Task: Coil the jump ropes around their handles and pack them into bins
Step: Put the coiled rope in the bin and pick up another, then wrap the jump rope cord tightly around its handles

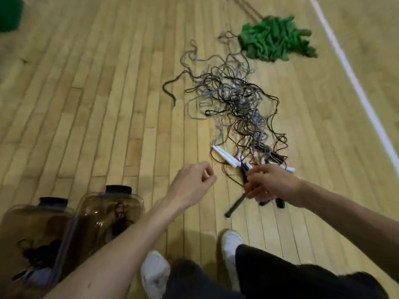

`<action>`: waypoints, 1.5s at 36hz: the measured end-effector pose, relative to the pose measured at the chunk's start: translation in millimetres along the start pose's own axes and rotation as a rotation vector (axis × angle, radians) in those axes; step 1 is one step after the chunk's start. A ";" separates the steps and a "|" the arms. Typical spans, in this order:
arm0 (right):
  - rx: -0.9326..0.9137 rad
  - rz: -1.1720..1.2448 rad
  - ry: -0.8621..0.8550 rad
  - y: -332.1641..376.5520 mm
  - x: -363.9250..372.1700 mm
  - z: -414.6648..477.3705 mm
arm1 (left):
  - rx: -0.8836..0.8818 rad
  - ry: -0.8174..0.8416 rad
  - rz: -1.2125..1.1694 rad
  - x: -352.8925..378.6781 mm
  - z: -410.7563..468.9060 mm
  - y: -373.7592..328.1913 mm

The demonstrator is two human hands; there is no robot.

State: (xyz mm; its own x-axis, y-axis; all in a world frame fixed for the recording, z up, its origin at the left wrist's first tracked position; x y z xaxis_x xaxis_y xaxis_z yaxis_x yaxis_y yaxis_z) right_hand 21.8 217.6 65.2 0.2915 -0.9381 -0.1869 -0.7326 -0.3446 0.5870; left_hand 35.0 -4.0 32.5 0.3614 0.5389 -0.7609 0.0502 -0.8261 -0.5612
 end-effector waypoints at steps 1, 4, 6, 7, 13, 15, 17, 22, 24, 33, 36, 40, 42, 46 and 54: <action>0.031 0.011 -0.025 -21.8 -12.1 9.2 | -0.016 0.043 0.003 23.1 12.6 -3.4; 0.105 0.039 -0.091 -82.4 -29.4 33.5 | -0.068 0.166 0.010 82.3 40.2 -4.0; 0.128 0.021 -0.118 -115.7 -34.4 55.6 | -0.095 0.217 0.011 122.1 62.1 -4.9; 0.132 -0.005 -0.119 -125.7 -34.2 66.7 | -0.115 0.233 0.005 138.3 73.4 -5.1; -0.052 -0.292 -0.095 -120.2 -25.7 163.6 | -0.366 0.146 -0.169 196.3 174.1 5.5; -0.130 -0.370 -0.106 -100.5 -19.8 192.4 | -0.462 0.060 -0.289 200.4 203.9 9.4; -0.215 -0.460 -0.121 -86.0 -14.6 226.1 | -0.532 0.008 -0.396 209.4 233.8 16.3; -0.304 -0.707 -0.154 -79.8 -5.7 287.1 | -0.658 0.016 -0.511 219.4 267.3 37.7; -0.292 -0.844 -0.159 -79.8 -0.7 296.9 | -0.658 0.104 -0.525 223.1 272.8 41.9; -0.315 -0.559 -0.227 -82.4 16.0 308.0 | -0.554 0.083 -0.446 229.1 276.2 52.6; -0.352 -0.457 -0.220 -66.7 15.8 299.3 | -0.506 0.052 -0.463 203.5 265.3 57.2; -0.380 -0.361 -0.160 -24.9 14.6 267.6 | -0.390 0.004 -0.499 132.5 249.7 44.2; -0.302 -0.082 0.022 2.2 14.7 241.8 | -0.316 -0.053 -0.525 89.6 239.7 28.6; -0.343 0.166 0.295 60.4 9.5 170.9 | -0.224 -0.159 -0.564 12.1 206.5 -9.1; -0.563 0.020 0.451 174.9 -11.3 -16.8 | -0.055 -0.292 -0.645 -151.9 93.4 -107.9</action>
State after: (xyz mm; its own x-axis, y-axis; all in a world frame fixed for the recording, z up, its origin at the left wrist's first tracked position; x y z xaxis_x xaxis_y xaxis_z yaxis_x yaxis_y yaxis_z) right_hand -99.3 168.6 183.2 0.5959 -0.7968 0.0998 -0.3472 -0.1436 0.9267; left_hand -112.2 18.7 178.2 -0.0198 0.9390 -0.3433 0.2202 -0.3309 -0.9176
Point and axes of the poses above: each hand's wrist, its own z-axis towards the middle knuckle, its own x-axis out of the palm, y = z × x, the point moved 1 cm from there along z, towards the middle knuckle, and after that the axes turned 10 degrees about z, right-handed, at the moved point
